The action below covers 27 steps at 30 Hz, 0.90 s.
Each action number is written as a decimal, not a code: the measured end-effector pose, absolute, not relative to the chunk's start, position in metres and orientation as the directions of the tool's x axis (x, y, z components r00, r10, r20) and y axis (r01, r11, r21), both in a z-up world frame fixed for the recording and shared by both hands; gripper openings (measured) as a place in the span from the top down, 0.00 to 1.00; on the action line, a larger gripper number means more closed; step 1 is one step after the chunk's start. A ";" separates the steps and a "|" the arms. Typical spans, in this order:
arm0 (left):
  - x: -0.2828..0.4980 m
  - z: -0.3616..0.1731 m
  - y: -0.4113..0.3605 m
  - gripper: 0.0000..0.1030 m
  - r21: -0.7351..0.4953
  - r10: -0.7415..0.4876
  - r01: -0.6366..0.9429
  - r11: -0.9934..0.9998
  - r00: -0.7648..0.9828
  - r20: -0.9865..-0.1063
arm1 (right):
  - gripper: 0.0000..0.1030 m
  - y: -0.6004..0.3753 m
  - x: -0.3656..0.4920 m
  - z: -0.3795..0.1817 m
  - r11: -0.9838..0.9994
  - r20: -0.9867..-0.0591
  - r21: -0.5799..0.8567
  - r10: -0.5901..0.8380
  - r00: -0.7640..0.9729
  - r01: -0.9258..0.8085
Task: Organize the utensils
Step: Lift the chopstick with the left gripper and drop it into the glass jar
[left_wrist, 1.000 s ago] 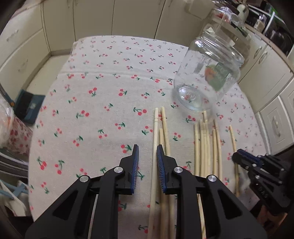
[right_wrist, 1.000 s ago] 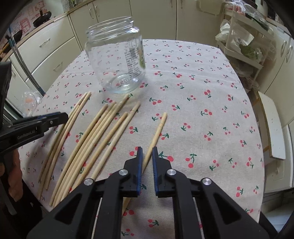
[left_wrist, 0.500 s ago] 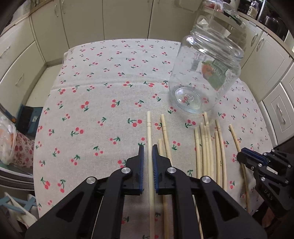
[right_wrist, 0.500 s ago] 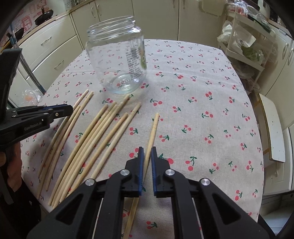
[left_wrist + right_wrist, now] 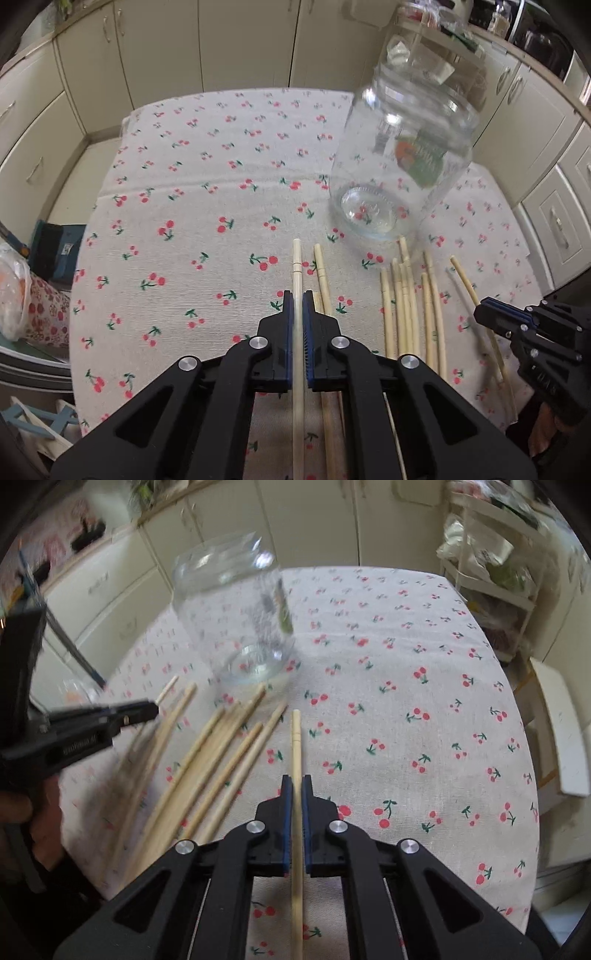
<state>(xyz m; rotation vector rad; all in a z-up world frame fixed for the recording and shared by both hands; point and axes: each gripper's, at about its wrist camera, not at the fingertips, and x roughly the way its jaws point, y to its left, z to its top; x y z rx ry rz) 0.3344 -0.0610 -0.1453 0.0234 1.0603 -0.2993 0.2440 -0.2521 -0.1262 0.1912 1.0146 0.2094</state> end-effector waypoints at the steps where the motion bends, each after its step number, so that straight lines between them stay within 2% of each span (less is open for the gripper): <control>1: 0.332 -0.138 -0.057 0.95 -0.140 -0.244 0.245 0.959 0.470 -0.848 | 0.94 -0.256 0.244 -0.121 0.958 -0.805 0.277 0.274 0.526 -0.075; 5: 0.321 -0.105 -0.049 0.95 -0.210 -0.308 0.233 0.950 0.565 -0.765 | 0.94 -0.268 0.237 -0.095 0.928 -0.701 0.366 0.320 0.637 -0.064; 13: 0.320 -0.028 -0.057 0.95 -0.342 -0.429 0.285 0.896 0.757 -0.493 | 0.94 -0.275 0.234 -0.037 0.890 -0.442 0.446 0.312 0.841 -0.096; 19: 0.338 0.005 -0.073 0.95 -0.372 -0.435 0.304 0.877 0.830 -0.349 | 0.94 -0.279 0.262 0.002 0.870 -0.267 0.482 0.259 0.928 -0.103; 27: 0.370 0.015 -0.073 0.95 -0.425 -0.404 0.280 0.861 0.884 -0.235 | 0.94 -0.280 0.306 0.018 0.829 -0.123 0.550 0.204 0.971 -0.104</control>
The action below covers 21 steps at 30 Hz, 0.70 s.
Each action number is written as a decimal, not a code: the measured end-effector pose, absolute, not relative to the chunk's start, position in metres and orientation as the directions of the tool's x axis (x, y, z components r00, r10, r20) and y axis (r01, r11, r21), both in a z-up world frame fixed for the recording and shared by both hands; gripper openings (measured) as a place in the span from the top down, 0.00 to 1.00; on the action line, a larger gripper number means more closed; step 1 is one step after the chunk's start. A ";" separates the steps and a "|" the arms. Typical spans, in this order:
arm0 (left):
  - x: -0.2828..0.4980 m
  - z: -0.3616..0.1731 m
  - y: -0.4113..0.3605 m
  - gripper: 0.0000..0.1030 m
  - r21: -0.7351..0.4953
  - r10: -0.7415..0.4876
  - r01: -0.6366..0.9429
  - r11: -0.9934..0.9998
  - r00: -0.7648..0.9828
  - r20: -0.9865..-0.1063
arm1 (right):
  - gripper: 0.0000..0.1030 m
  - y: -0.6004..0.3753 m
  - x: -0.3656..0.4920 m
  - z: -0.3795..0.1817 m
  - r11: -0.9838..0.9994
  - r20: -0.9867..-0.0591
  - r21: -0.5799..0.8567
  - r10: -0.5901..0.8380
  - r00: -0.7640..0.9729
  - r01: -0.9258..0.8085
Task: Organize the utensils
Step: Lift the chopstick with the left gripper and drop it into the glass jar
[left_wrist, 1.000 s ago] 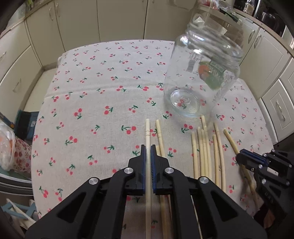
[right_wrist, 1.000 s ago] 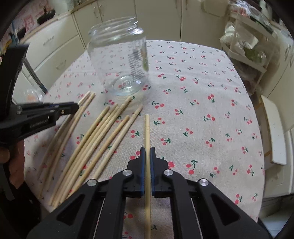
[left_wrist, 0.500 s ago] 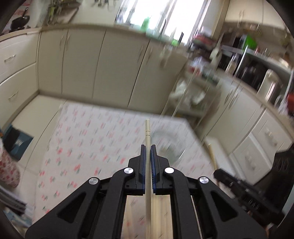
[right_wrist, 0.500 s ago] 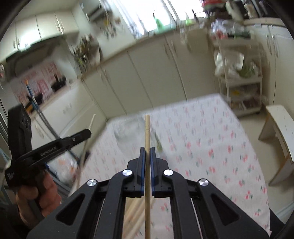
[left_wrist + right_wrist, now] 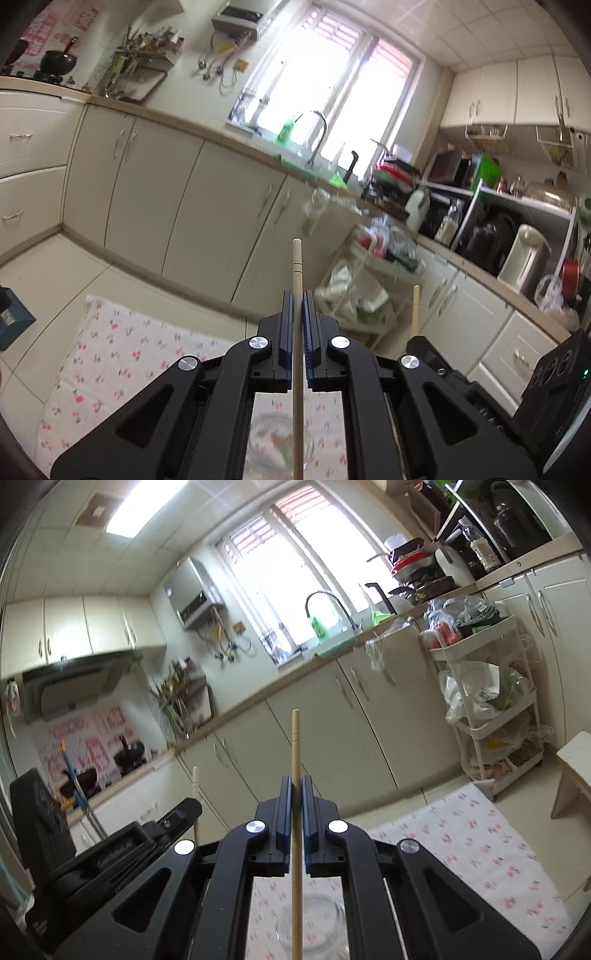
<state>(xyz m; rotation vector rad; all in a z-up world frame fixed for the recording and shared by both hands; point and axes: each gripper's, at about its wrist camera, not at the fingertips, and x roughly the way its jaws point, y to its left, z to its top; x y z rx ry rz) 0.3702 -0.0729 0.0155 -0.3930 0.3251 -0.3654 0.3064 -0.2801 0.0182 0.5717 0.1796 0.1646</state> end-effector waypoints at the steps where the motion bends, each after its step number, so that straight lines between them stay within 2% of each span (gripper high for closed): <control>1: 0.374 0.015 -0.074 0.95 -0.427 -0.391 0.272 0.862 0.893 -0.221 | 0.94 -0.280 0.310 0.017 0.824 -0.115 0.557 0.199 0.973 -0.102; 9: 0.410 -0.003 -0.083 0.95 -0.417 -0.323 0.222 0.881 0.928 -0.188 | 0.94 -0.277 0.348 0.006 0.794 -0.083 0.600 0.184 0.979 -0.098; 21: 0.421 -0.044 -0.101 0.95 -0.367 -0.312 0.215 0.905 0.921 -0.232 | 0.94 -0.268 0.359 -0.038 0.807 -0.163 0.585 0.213 0.963 -0.079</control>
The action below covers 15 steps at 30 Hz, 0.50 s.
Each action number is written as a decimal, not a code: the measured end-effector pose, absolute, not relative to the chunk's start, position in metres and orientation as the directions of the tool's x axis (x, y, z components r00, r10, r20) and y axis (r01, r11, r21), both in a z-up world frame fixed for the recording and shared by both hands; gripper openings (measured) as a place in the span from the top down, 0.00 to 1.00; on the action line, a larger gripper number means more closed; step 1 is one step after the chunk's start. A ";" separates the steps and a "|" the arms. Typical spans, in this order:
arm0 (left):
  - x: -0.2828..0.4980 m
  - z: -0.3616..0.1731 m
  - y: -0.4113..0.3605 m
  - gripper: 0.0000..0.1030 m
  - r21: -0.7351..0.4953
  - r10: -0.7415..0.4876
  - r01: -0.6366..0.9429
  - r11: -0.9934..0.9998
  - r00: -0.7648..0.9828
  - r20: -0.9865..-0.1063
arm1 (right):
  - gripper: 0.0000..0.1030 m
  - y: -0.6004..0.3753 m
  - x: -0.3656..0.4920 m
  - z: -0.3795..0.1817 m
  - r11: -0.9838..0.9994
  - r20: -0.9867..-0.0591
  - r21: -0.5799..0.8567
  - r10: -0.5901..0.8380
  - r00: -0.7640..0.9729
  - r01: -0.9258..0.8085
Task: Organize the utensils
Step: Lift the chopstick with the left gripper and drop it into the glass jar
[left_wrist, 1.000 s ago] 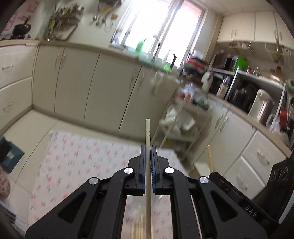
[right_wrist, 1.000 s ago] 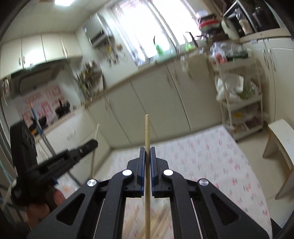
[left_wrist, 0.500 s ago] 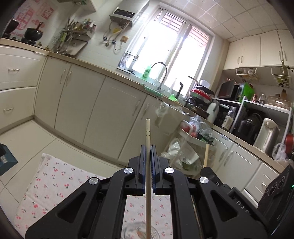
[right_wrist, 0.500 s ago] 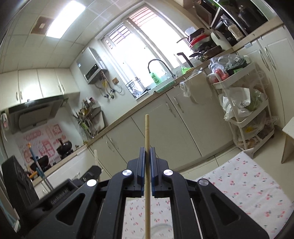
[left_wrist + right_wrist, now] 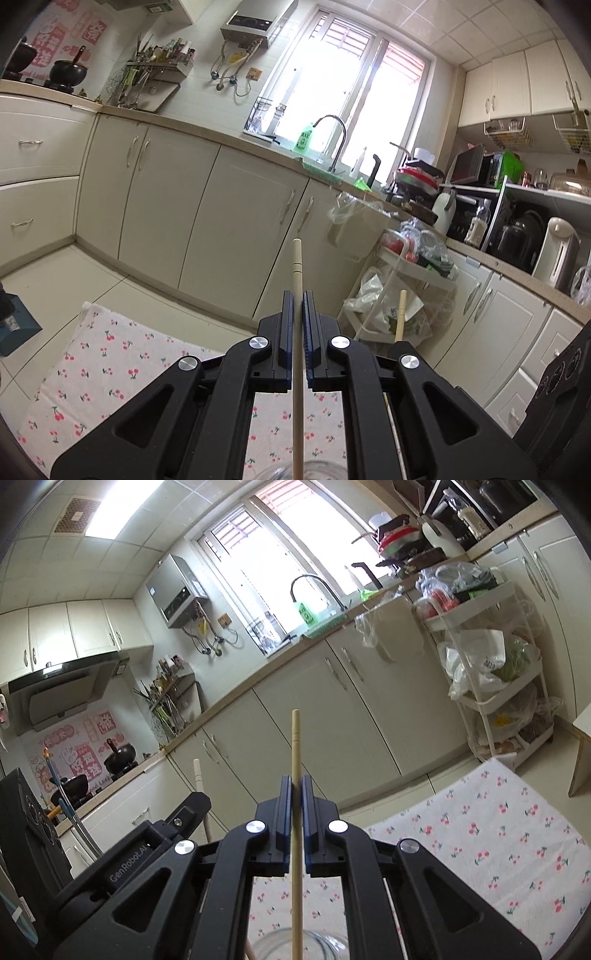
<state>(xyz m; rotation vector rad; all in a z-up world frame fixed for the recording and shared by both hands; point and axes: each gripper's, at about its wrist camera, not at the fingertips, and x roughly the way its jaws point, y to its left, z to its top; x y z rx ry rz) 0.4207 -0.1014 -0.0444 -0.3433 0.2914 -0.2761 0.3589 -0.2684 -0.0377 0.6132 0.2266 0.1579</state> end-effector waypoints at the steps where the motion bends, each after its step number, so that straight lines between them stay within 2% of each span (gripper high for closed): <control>1: 0.419 -0.048 -0.102 0.95 -0.361 -0.312 0.215 0.907 0.920 -0.238 | 0.94 -0.268 0.358 -0.039 0.807 -0.167 0.585 0.215 0.962 -0.079; 11: 0.380 -0.057 -0.087 0.94 -0.307 -0.308 0.210 0.928 0.896 -0.318 | 0.94 -0.265 0.324 -0.039 0.820 -0.227 0.567 0.243 0.943 -0.075; 12: 0.373 -0.056 -0.087 0.90 -0.291 -0.317 0.222 0.930 0.887 -0.336 | 0.92 -0.265 0.319 -0.038 0.825 -0.240 0.561 0.249 0.938 -0.076; 13: 0.367 -0.056 -0.085 0.87 -0.284 -0.320 0.226 0.932 0.881 -0.348 | 0.86 -0.263 0.315 -0.037 0.828 -0.246 0.556 0.255 0.935 -0.079; 15: 0.358 -0.054 -0.082 0.68 -0.281 -0.317 0.222 0.934 0.877 -0.361 | 0.71 -0.262 0.304 -0.035 0.835 -0.266 0.544 0.266 0.927 -0.084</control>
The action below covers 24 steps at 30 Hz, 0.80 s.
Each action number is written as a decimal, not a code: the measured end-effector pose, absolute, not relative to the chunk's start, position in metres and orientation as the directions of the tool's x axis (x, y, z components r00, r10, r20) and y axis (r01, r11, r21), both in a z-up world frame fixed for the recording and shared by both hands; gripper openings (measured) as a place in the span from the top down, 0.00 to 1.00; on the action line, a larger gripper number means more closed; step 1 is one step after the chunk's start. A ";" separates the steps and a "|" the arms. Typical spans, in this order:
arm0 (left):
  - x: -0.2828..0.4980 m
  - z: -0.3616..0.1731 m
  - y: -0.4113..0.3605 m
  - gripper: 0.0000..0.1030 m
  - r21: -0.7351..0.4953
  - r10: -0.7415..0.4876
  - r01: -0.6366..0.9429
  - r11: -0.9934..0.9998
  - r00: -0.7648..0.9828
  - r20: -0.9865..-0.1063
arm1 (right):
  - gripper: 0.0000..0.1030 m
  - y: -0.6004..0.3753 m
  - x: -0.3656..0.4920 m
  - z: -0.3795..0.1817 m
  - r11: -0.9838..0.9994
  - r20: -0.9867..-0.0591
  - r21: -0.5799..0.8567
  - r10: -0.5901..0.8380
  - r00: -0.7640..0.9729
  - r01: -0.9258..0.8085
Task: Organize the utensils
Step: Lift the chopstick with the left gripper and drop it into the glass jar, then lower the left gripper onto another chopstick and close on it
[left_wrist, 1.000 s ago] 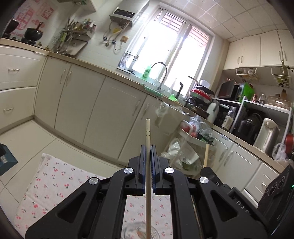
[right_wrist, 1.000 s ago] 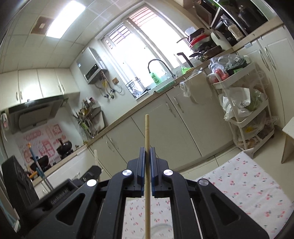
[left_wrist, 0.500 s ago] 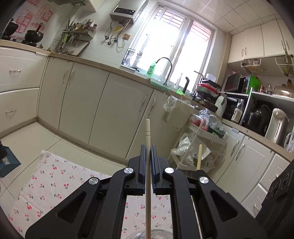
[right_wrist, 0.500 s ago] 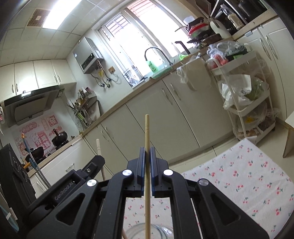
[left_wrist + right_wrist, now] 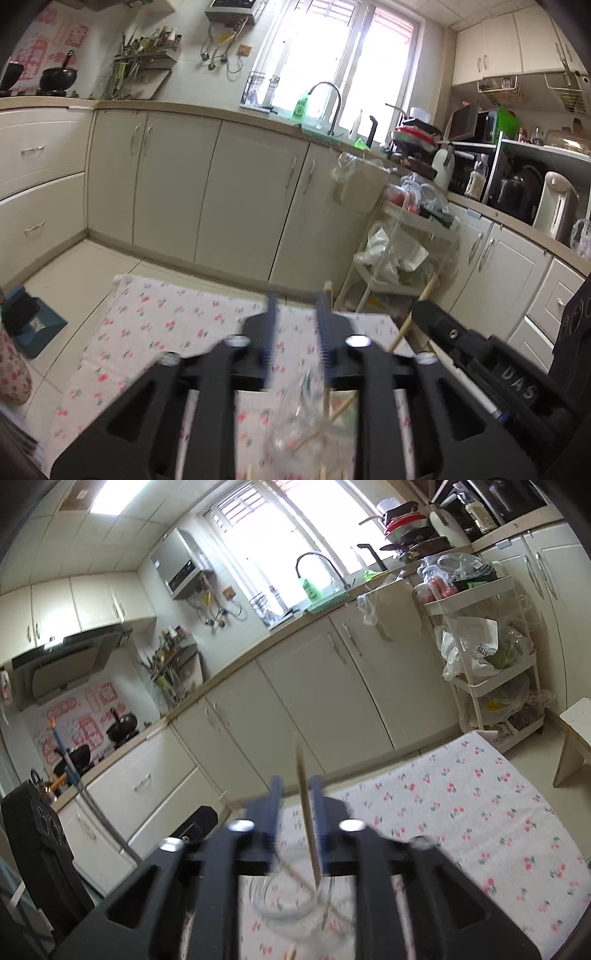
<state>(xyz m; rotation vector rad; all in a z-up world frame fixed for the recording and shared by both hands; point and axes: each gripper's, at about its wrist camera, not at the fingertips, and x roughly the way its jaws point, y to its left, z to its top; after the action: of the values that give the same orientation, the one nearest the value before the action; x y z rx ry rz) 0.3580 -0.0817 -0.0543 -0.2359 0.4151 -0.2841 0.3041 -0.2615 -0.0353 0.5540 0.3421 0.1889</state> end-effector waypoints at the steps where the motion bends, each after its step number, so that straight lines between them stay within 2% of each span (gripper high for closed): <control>1: 0.345 -0.054 -0.075 0.62 -0.288 -0.315 0.213 0.933 0.873 -0.372 | 0.69 -0.261 0.296 -0.034 0.840 -0.277 0.535 0.273 0.921 -0.088; 3: 0.329 -0.052 -0.067 0.56 -0.282 -0.307 0.206 0.937 0.869 -0.388 | 0.69 -0.260 0.282 -0.031 0.852 -0.290 0.515 0.278 0.916 -0.095; 6: 0.305 -0.052 -0.056 0.50 -0.286 -0.301 0.189 0.939 0.855 -0.423 | 0.62 -0.263 0.254 -0.029 0.865 -0.325 0.496 0.267 0.907 -0.077; 11: 0.277 -0.067 -0.042 0.41 -0.280 -0.276 0.144 0.949 0.807 -0.522 | 0.62 -0.249 0.211 -0.058 0.923 -0.517 0.383 0.240 0.821 -0.029; 14: 0.266 -0.090 -0.034 0.38 -0.261 -0.245 0.100 0.960 0.749 -0.615 | 0.62 -0.240 0.200 -0.088 0.940 -0.624 0.340 0.232 0.746 -0.008; 17: 0.263 -0.113 -0.027 0.37 -0.238 -0.210 0.055 0.970 0.690 -0.693 | 0.67 -0.232 0.201 -0.115 0.950 -0.701 0.311 0.231 0.675 -0.002; 19: 0.261 -0.128 -0.023 0.37 -0.208 -0.183 0.038 0.977 0.645 -0.742 | 0.69 -0.226 0.203 -0.125 0.954 -0.724 0.299 0.232 0.650 -0.008; 24: 0.266 -0.138 -0.028 0.37 -0.138 -0.139 0.049 0.989 0.608 -0.782 | 0.70 -0.215 0.210 -0.129 0.963 -0.740 0.270 0.215 0.637 -0.011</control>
<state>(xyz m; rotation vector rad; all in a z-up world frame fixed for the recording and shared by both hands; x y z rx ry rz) 0.2661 -0.0281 -0.1379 -0.1063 0.9112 -0.1089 0.2103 -0.2153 -0.1290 0.2509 0.8731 0.1311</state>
